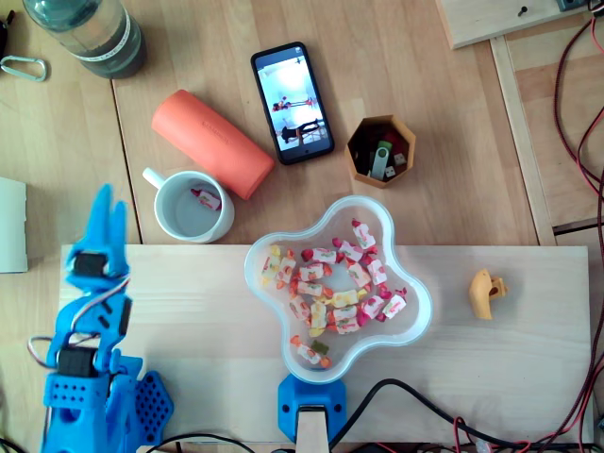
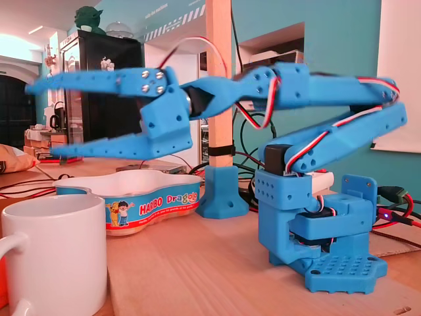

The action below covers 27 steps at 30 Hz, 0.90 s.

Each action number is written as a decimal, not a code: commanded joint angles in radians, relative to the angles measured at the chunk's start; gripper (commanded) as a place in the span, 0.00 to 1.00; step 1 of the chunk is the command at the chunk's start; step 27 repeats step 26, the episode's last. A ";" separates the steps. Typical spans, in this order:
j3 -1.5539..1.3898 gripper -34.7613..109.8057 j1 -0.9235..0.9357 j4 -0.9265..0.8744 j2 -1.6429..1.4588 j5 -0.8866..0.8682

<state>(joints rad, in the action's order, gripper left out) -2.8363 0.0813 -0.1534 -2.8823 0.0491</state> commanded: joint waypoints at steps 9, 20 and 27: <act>-0.299 0.43 -0.106 0.258 -0.446 -0.003; -0.307 0.43 -0.092 0.259 -0.436 -0.003; -0.307 0.43 -0.092 0.253 -0.436 -0.003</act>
